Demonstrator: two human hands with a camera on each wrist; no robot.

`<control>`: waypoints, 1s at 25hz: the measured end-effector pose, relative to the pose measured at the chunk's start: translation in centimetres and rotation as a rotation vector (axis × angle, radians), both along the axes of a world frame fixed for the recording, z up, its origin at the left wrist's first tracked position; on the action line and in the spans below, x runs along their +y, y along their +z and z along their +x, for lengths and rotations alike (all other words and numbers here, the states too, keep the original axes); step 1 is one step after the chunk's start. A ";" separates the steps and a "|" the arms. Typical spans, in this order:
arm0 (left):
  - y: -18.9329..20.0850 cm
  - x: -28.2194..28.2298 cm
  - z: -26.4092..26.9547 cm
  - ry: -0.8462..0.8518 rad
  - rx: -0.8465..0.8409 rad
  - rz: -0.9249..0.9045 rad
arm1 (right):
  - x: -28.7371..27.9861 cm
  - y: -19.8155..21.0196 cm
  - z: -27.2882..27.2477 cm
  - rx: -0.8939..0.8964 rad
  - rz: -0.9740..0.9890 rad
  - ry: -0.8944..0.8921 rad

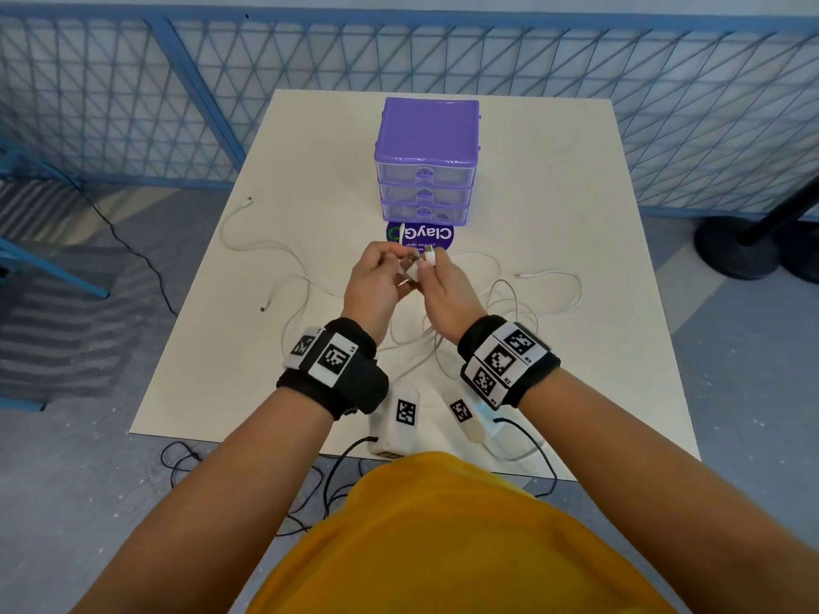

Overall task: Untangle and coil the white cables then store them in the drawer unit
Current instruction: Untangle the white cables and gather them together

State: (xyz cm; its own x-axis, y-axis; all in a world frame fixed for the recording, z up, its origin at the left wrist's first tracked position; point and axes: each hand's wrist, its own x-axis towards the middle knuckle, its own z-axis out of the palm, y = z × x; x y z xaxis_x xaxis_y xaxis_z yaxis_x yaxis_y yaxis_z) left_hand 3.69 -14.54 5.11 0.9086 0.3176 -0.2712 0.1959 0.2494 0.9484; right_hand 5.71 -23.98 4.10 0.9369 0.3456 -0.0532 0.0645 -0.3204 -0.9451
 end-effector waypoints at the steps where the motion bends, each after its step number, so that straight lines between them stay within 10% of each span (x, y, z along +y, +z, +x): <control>1: 0.0 -0.2 0.1 -0.008 0.006 -0.013 | 0.0 0.1 0.2 -0.031 -0.060 0.027; 9: -0.2 -0.1 0.4 0.028 -0.026 0.189 | 0.8 0.5 -0.5 -0.064 -0.205 0.226; 16: -1.0 -0.6 -0.8 -0.212 0.036 -0.304 | 1.4 1.0 -0.3 -0.025 -0.113 0.033; 25: -1.8 -1.1 -0.5 0.071 0.174 -0.575 | 1.4 -0.8 -1.6 -0.218 -0.332 0.208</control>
